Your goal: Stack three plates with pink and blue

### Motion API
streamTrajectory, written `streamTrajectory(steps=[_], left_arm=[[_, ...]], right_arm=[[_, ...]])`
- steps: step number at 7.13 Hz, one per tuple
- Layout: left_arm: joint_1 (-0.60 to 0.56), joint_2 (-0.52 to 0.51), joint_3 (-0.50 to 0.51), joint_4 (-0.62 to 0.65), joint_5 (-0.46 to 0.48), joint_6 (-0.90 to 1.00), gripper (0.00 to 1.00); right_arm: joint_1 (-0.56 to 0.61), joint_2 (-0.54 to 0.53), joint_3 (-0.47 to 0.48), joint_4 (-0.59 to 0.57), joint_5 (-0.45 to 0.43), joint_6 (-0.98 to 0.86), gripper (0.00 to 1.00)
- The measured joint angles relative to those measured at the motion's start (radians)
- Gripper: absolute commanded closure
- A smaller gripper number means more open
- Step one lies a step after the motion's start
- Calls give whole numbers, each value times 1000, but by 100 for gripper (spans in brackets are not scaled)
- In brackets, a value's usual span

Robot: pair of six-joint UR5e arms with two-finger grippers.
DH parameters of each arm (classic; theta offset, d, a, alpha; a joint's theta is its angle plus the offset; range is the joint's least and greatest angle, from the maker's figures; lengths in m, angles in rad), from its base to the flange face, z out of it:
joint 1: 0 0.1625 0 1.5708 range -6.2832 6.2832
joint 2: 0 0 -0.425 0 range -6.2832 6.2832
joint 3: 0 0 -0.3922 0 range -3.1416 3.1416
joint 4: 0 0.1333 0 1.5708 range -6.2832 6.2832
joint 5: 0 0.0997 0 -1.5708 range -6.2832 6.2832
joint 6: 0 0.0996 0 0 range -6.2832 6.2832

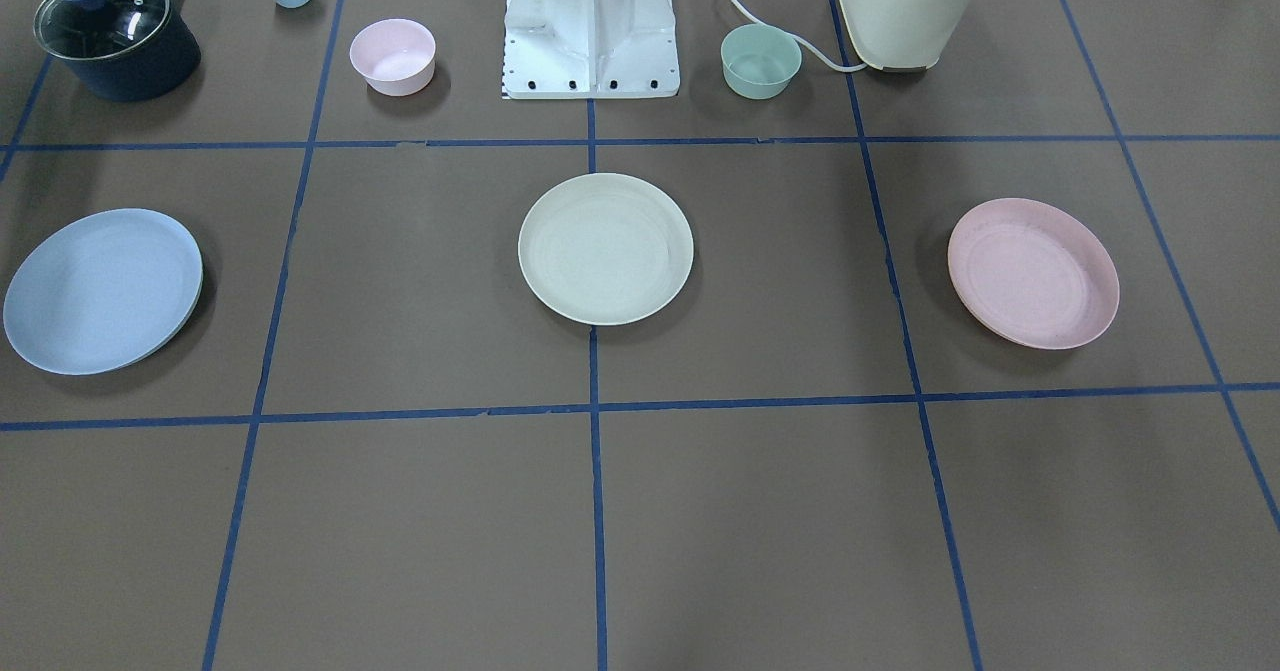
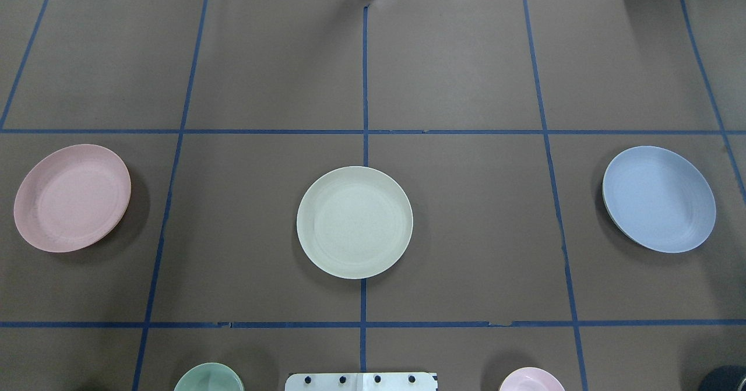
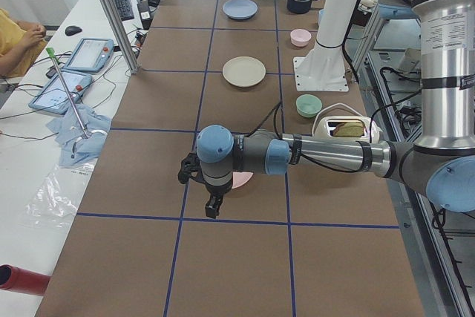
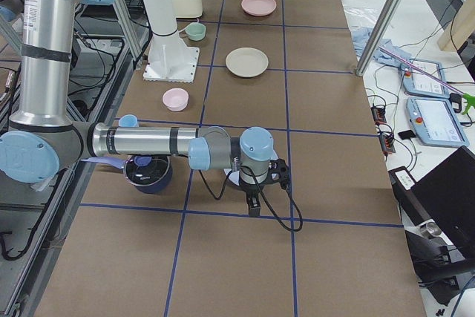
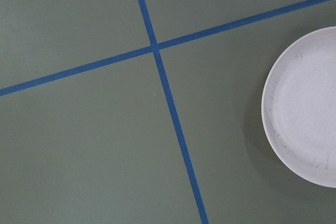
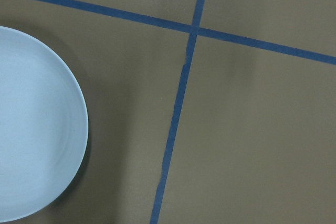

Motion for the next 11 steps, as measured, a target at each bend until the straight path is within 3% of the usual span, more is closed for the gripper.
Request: streamTrajectory(steps=[3,5,7,9,11], left_arm=[[1,-4,-6,-31,-3,3,0],[6,-9,-5,-57,6,-1,0],[6,-67,3,-139,6,-123,0],[8,-165,31,-303,14,-310,0],[13,-199,132,-558,8,-424,0]], right_arm=[[0,2,14,0,4,1,0],[-4,9,93,0,27,4,0],[-6,58,151,24,35,7,0],[-11,82,147,68,41,9,0],[-19,91,128,113,79,48,0]])
